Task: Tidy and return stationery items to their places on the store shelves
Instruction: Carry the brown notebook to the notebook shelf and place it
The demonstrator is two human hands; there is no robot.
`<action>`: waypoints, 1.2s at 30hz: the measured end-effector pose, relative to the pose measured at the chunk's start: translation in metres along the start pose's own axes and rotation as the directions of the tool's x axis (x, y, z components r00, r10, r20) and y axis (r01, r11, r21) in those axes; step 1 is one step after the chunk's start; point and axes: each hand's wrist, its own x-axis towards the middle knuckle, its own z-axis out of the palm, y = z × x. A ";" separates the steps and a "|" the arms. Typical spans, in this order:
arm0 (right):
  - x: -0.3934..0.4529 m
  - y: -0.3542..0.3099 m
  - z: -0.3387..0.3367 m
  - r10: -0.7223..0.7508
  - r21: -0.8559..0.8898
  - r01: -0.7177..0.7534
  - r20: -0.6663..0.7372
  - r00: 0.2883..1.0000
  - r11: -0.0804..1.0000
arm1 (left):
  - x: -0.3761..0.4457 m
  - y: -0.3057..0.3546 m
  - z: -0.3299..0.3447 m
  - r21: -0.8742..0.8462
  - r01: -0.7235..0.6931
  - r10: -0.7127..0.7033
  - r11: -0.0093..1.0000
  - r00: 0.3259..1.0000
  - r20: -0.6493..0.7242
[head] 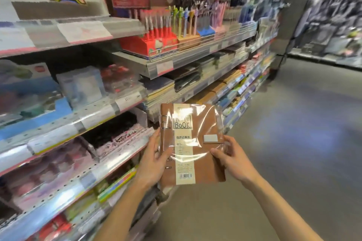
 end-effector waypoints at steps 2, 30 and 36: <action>0.024 0.004 -0.015 -0.002 0.006 0.002 0.001 1.000 1.000 | 0.022 0.001 0.015 0.009 0.011 -0.010 1.000 1.000 -0.009; 0.372 -0.013 -0.176 -0.136 -0.082 0.185 0.414 0.900 0.979 | 0.267 0.039 0.197 -0.040 0.020 -0.037 0.999 0.885 -0.464; 0.414 -0.014 -0.169 -0.148 -0.063 0.201 0.474 0.868 0.978 | 0.291 0.031 0.197 -0.072 0.029 -0.064 0.997 0.843 -0.534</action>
